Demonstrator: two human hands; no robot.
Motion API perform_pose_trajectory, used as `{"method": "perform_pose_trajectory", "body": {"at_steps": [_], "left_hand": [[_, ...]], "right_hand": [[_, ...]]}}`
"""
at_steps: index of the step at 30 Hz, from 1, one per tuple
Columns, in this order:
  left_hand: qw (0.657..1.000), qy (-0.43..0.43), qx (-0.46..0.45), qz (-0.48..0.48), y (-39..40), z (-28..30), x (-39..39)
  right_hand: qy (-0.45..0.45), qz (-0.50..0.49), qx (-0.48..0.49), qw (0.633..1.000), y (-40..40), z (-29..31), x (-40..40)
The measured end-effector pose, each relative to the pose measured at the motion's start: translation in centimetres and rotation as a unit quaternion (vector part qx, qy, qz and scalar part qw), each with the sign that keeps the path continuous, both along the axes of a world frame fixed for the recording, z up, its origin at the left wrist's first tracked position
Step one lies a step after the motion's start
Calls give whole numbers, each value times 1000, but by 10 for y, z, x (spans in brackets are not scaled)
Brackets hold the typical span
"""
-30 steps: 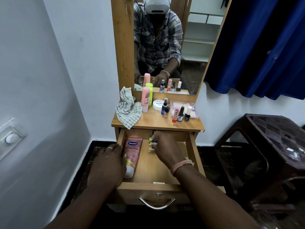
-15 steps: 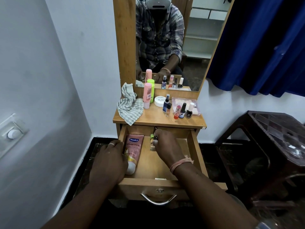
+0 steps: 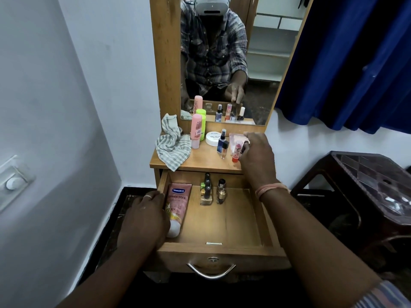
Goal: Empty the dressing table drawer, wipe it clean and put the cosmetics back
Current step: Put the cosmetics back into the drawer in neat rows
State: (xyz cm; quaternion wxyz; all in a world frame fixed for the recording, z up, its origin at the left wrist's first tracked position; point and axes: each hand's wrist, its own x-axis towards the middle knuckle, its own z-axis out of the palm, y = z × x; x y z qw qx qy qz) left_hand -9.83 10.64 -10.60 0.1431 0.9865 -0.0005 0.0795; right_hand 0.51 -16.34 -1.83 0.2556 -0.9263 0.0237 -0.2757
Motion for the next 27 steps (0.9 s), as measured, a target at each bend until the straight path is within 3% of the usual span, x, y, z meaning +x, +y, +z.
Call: {"method": "perform_pose_trajectory", "body": {"at_steps": [7,16,23,27], "left_hand": [[1000,-2,0,-18,2,1,0],[1000,-15,6,-14,3,-2,2],[1000,-17,6,-9,1,0,0],[1000,-17,3,-15,1,1,-1]], "right_hand": [[48,-2,-2,999,-4,-1,16],[-24,18,77,997,-3,3,-33],[153,75,114,979,10,-50,-69],[182,98,64,976,18,-75,-73]]}}
